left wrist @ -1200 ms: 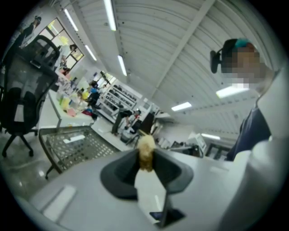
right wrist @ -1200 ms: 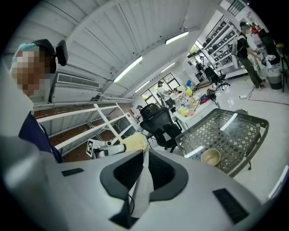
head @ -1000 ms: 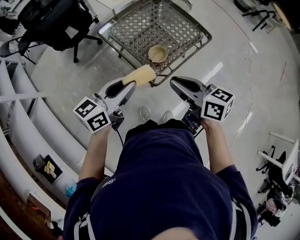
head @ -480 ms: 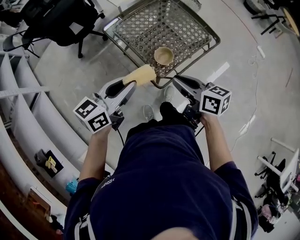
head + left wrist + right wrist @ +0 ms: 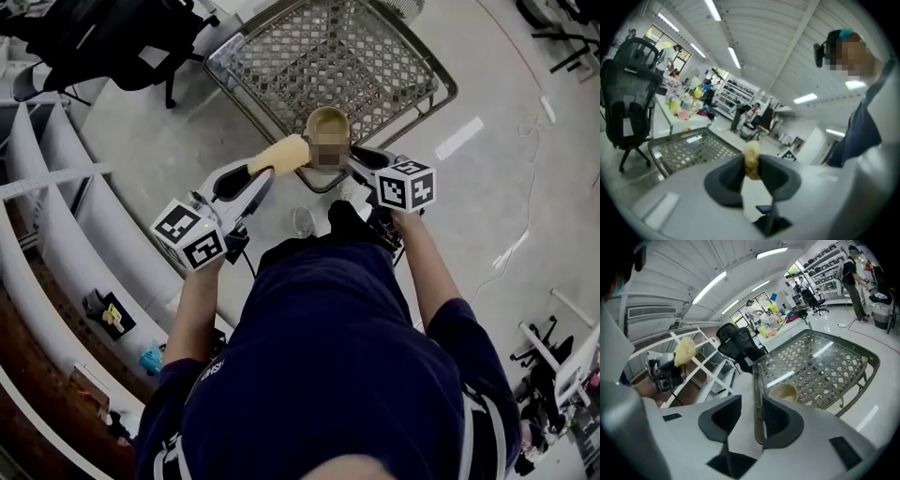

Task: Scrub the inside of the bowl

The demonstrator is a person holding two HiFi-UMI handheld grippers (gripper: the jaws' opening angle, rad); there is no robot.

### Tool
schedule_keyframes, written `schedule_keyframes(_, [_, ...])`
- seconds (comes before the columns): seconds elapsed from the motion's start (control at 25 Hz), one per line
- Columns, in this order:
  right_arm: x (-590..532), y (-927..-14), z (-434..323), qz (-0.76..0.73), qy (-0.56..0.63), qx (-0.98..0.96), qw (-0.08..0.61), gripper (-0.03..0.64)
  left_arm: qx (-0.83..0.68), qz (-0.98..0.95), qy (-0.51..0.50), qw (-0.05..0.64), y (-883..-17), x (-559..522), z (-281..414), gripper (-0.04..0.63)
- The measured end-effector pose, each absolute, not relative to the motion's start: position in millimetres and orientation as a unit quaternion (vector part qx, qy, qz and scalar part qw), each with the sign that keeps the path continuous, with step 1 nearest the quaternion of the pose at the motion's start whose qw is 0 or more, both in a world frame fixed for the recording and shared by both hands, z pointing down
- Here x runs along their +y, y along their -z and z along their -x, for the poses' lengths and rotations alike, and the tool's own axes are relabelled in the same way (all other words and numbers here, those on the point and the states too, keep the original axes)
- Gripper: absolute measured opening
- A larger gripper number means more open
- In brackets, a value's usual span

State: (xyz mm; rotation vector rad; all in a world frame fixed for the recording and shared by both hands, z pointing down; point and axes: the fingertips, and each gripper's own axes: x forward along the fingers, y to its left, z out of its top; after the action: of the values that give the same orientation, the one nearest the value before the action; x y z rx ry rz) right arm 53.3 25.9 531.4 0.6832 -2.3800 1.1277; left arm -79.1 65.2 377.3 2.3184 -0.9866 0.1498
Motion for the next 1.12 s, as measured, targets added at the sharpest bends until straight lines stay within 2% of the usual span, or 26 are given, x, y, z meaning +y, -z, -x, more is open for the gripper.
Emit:
schedule_keyframes(0.2, [0,-589,-52,-0.225,-0.409,-0.843,0.267,0.14,-0.395,-0.86,-0.097,0.309,-404,40,68,0.086])
schedule_keyframes(0.56, [-47,-655,-43,-0.232,-0.39,-0.825,0.336,0.179,-0.419,-0.823,-0.139,0.358,-472,13,61,0.086])
schedule_keyframes(0.72, [-53,-685,-41,-0.234,-0.396,-0.809,0.366,0.179,-0.405,-0.823,-0.183,0.355,-500,5,61,0.086])
schedule_keyframes(0.96, [-59,-707,-37,-0.246,-0.418,-0.792,0.37,0.175,-0.366,-0.832,-0.215,0.358,-527,1,64,0.086])
schedule_keyframes(1.12, [-64,-715,-35,-0.251,-0.425,-0.788,0.367,0.124,-0.353,-0.835,-0.222,0.359,-536,-3,72,0.086])
